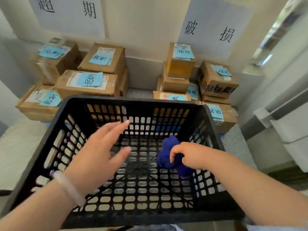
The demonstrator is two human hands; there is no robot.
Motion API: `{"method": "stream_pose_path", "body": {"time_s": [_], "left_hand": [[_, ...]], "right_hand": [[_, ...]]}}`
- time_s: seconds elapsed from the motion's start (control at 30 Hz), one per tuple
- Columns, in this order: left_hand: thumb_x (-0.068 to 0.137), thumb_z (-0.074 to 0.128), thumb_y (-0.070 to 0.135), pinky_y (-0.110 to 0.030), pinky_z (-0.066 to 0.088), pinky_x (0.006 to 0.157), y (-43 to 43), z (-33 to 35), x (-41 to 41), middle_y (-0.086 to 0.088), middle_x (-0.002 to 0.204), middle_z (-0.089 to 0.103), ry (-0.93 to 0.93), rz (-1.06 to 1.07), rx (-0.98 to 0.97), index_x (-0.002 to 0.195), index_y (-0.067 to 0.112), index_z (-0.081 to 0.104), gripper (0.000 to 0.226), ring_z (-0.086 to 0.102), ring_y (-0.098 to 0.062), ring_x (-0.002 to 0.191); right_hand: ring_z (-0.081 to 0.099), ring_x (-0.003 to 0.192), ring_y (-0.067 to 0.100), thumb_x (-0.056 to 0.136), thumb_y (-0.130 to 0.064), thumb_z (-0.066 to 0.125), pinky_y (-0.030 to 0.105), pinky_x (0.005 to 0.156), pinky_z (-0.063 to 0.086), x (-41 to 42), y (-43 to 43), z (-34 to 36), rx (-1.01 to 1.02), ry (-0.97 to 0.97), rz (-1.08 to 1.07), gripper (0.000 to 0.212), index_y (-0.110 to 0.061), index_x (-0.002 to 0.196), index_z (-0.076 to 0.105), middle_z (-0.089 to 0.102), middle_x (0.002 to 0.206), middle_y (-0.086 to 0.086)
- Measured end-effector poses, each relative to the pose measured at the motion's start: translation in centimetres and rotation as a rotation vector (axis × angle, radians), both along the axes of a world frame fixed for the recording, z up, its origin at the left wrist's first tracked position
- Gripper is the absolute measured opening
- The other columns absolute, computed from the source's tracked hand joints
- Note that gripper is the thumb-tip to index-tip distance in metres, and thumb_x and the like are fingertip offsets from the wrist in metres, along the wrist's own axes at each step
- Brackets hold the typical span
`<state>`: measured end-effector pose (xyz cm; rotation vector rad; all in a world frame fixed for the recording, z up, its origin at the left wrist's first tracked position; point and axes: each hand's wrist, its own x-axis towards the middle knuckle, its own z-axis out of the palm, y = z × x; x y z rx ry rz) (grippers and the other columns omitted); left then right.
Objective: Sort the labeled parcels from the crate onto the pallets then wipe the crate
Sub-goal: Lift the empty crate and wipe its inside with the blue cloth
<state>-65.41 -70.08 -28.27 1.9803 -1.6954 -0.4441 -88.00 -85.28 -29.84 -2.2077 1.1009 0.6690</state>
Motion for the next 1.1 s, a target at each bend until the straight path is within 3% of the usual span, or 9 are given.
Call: {"method": "stream_pose_path", "body": {"time_s": [0.13,0.2,0.3,0.43,0.6,0.7,0.77,0.87,1.1], "left_hand": [[0.062,0.066,0.079,-0.03,0.018,0.118,-7.7,-4.1,-4.1,0.008,0.161,0.008,0.499,-0.258,0.437,0.141,0.061,0.0,0.105,0.015,-0.011,0.147],[0.056,0.076,0.072,-0.04,0.031,0.116,-9.6,-6.0,-5.3,0.003,0.154,0.035,0.912,-0.272,0.556,0.149,0.048,0.017,0.112,0.04,-0.015,0.137],[0.077,0.077,0.043,-0.044,0.046,0.104,-11.0,-7.5,-7.3,-0.01,0.123,0.066,1.326,-0.256,0.607,0.13,0.017,0.055,0.063,0.063,-0.025,0.113],[0.093,0.061,0.013,-0.034,0.053,0.081,-14.1,-7.8,-9.2,-0.013,0.097,0.071,1.245,-0.077,0.37,0.099,0.012,0.065,0.007,0.065,-0.025,0.09],[0.096,0.058,0.022,-0.043,0.051,0.094,-19.3,-7.5,-10.8,-0.003,0.101,0.069,1.237,0.198,0.157,0.098,0.028,0.062,0.007,0.064,-0.026,0.099],[0.097,0.056,0.025,-0.044,0.043,0.105,-20.7,-7.0,-13.3,0.005,0.12,0.056,1.333,0.267,0.122,0.12,0.035,0.051,0.025,0.055,-0.018,0.11],[0.096,0.056,0.021,-0.041,0.033,0.114,-21.2,-7.4,-15.1,0.002,0.143,0.041,1.262,0.197,0.128,0.143,0.031,0.037,0.052,0.044,-0.02,0.128],[0.096,0.055,0.012,-0.023,0.02,0.113,-21.4,-8.9,-16.8,-0.002,0.151,0.029,0.983,0.049,0.146,0.146,0.022,0.036,0.055,0.032,-0.019,0.138],[0.085,0.06,0.002,0.005,0.026,0.083,-16.9,-9.0,-17.5,-0.004,0.121,0.049,0.832,-0.265,0.088,0.094,0.038,0.054,0.038,0.046,-0.007,0.102]], "right_hand": [[0.05,0.075,-0.014,0.083,0.007,0.037,0.011,0.061,0.035,-1.1,2.2,2.9,0.037,-0.273,-0.163,0.054,-0.039,0.1,0.058,0.052,0.092,-0.022],[0.048,0.069,-0.016,0.083,0.007,0.039,0.008,0.061,0.035,-1.5,3.0,3.1,0.024,-0.42,-0.288,0.051,-0.039,0.1,0.055,0.052,0.087,-0.019],[0.049,0.082,-0.011,0.084,0.001,0.046,0.01,0.07,0.035,-2.1,3.1,1.9,-0.047,-0.545,-0.418,0.051,-0.045,0.105,0.051,0.053,0.105,-0.014],[0.036,0.129,-0.002,0.088,-0.021,0.056,0.02,0.107,0.032,-3.9,2.1,0.9,-0.221,-0.461,-0.397,0.061,-0.053,0.137,0.036,0.033,0.144,-0.017],[0.025,0.138,-0.005,0.093,-0.037,0.053,0.025,0.113,0.024,-7.2,1.5,1.9,-0.602,-0.437,-0.546,0.054,-0.05,0.142,0.033,0.031,0.15,-0.021],[0.012,0.143,-0.001,0.098,-0.047,0.041,0.033,0.116,0.015,-8.6,2.4,1.0,-0.463,-0.275,-0.715,0.054,-0.052,0.148,0.018,0.016,0.158,-0.02],[0.013,0.14,-0.001,0.1,-0.05,0.032,0.035,0.116,0.013,-8.4,2.8,0.2,-0.248,-0.379,-0.913,0.049,-0.056,0.146,0.016,0.016,0.158,-0.019],[0.019,0.132,-0.005,0.101,-0.051,0.026,0.031,0.113,0.015,-8.4,2.6,-0.8,-0.246,-0.45,-0.977,0.039,-0.062,0.138,0.023,0.024,0.155,-0.021],[0.025,0.12,-0.011,0.104,-0.039,0.03,0.001,0.095,0.014,-8.7,2.2,-0.9,-0.249,-0.476,-1.05,0.041,-0.039,0.145,0.036,0.034,0.126,-0.026]]}}
